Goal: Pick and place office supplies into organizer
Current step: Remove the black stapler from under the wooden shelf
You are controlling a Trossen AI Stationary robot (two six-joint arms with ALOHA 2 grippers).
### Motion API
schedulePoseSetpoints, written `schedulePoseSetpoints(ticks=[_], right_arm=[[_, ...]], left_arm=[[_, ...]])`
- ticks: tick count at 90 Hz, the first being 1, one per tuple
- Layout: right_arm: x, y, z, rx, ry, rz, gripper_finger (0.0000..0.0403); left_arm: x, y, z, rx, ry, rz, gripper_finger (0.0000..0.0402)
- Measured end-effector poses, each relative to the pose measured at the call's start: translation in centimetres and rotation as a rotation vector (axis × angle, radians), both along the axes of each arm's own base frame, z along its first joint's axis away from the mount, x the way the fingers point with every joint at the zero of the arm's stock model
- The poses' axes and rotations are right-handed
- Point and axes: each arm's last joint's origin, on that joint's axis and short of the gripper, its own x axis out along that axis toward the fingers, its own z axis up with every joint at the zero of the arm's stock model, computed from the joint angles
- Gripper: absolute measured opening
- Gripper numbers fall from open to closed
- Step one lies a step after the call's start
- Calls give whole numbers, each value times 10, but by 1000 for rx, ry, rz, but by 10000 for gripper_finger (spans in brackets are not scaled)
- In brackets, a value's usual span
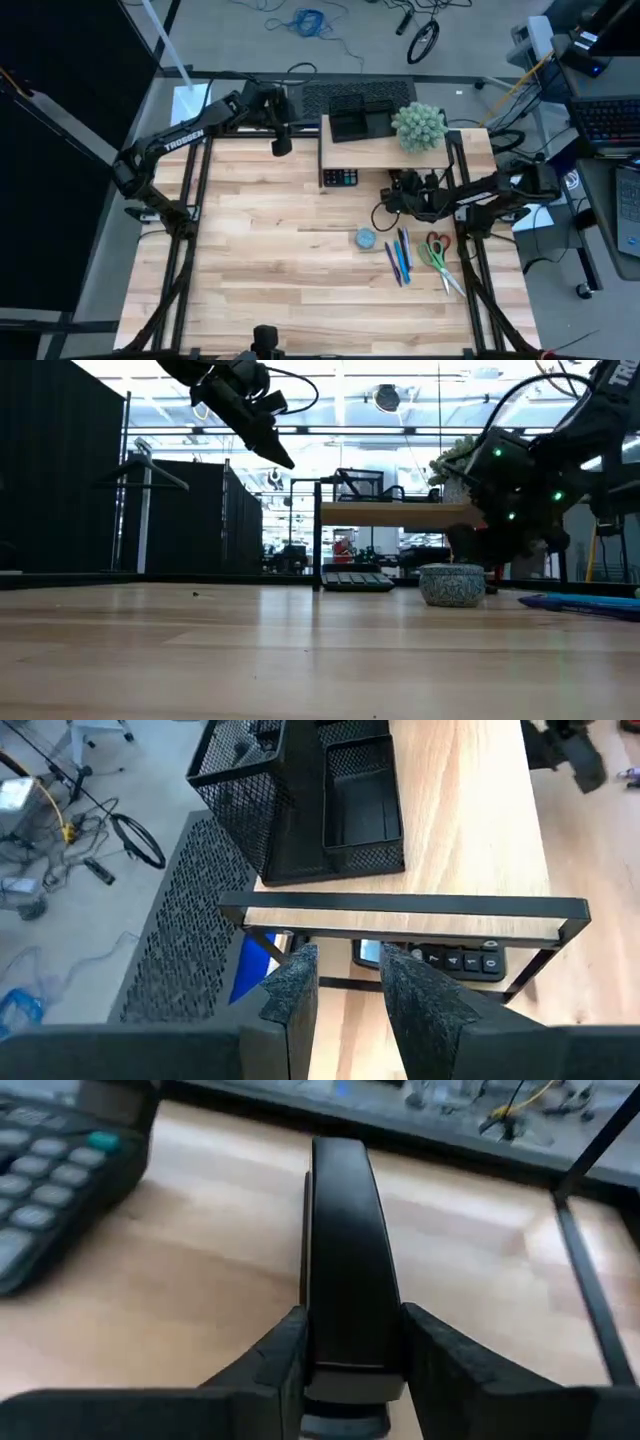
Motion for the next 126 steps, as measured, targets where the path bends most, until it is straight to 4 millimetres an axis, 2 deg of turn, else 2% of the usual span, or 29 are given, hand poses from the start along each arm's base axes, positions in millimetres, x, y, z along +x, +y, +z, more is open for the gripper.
schedulePoseSetpoints(ticks=[34, 62, 80, 102, 126], right_arm=[[-3, 49, 15, 165, -57, 111, 112], [-19, 74, 30, 235, -36, -28, 112], [-33, 91, 27, 298, -72, -129, 112], [-35, 113, 19, 355, -57, -173, 112], [-29, 135, 41, 455, 48, -240, 112]], left_arm=[[10, -15, -2, -15, 19, -52, 101], [17, -28, -3, -25, 33, -92, 101], [19, -33, -4, -45, 40, -94, 101], [22, -38, -4, -45, 40, -108, 101], [25, -43, -4, -44, 40, -127, 101]])
